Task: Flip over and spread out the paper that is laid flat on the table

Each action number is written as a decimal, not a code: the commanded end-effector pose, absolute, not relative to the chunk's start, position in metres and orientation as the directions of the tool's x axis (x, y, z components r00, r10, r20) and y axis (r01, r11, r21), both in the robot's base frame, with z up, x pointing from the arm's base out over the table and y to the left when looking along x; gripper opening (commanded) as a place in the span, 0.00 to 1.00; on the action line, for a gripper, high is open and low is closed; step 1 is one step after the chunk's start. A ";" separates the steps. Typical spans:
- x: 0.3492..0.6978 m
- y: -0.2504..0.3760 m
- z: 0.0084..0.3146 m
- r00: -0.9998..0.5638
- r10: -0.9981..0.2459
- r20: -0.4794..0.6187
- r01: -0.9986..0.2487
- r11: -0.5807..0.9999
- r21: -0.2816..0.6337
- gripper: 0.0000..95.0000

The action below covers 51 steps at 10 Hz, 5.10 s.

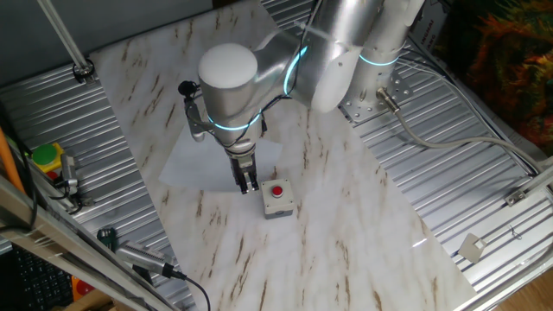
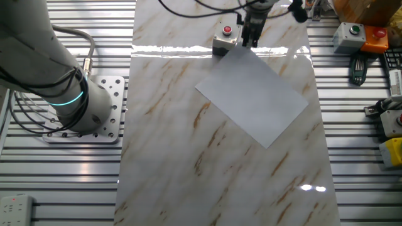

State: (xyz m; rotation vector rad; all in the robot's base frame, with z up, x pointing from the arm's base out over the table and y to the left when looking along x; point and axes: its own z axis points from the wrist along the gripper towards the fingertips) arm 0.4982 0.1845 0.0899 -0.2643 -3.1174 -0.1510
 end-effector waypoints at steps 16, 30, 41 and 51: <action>0.493 0.240 0.218 -0.975 0.194 0.108 0.204 0.974 0.095 0.00; 0.509 0.264 0.250 -0.982 0.156 0.106 0.164 0.984 0.073 0.00; 0.507 0.259 0.251 -0.988 0.062 0.141 0.071 0.995 0.063 0.00; 0.507 0.259 0.251 -0.994 -0.112 0.019 -0.112 0.994 -0.013 0.00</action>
